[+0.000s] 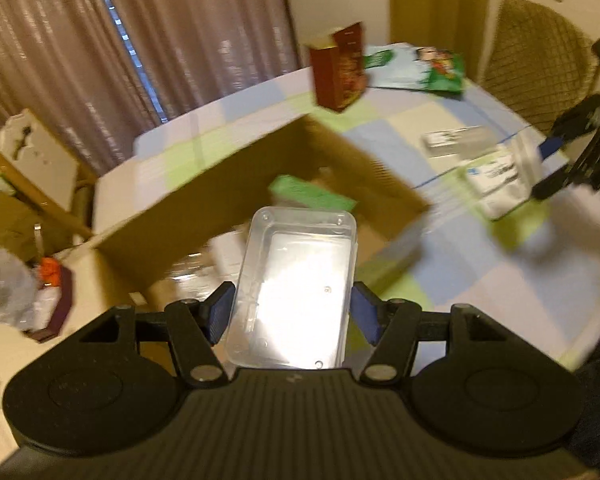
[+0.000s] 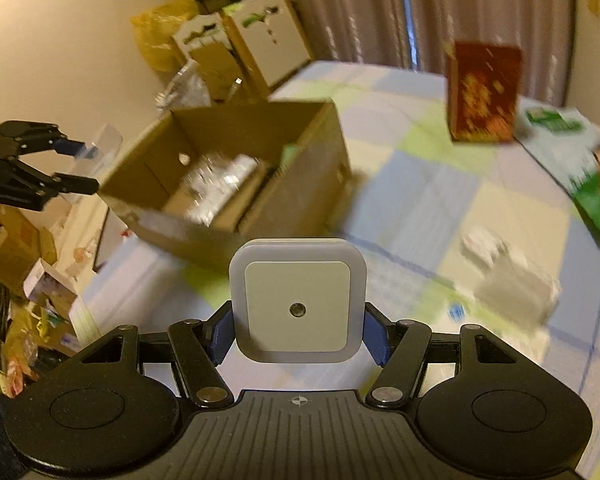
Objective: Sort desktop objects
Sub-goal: 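Carry the night light and clear tray over the cardboard box with both tools, then lower the night light and clear tray into the box and open both tools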
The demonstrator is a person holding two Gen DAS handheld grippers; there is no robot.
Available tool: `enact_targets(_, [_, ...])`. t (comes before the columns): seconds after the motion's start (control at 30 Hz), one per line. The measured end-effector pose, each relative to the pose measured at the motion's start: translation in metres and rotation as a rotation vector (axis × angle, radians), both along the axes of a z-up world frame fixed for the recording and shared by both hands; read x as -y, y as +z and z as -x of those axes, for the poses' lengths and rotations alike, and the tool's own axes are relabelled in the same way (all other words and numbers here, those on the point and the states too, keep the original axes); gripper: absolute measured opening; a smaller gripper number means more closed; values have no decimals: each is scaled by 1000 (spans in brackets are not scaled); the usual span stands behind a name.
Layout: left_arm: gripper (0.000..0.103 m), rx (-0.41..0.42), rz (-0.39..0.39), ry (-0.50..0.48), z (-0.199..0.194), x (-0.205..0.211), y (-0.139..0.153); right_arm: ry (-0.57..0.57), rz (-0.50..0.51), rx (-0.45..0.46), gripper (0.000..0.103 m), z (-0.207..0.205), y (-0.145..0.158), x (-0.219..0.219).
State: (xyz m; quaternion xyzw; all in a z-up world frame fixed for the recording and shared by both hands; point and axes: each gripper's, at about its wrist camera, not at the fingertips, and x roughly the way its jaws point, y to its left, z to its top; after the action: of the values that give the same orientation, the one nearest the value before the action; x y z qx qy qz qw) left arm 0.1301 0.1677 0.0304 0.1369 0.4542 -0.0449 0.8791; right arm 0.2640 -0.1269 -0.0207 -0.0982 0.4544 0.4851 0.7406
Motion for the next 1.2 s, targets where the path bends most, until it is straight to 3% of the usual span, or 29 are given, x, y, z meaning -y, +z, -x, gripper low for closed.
enact_targets(0.2, [58,-49,-43,-11,-16,-50,0,85,-13,42,64,-11,19,-53])
enact_targets(0.47, [58,-198,-30,-196,-60,-91,-28,191,26,75,64,-25,27,-130])
enact_targets(0.73, [58,-355,-12,-336,-93,-114,-71,258,117,31,64,-37,-1,-198])
enact_targets(0.93, [58,-452,-52,-411,-110,-116,-101,318,207,7,64,-40,-30,-234])
enact_targets(1.2, [58,-517,-137,-495,-121,-110,-131,352,279,-16,64,-43,-49,-248])
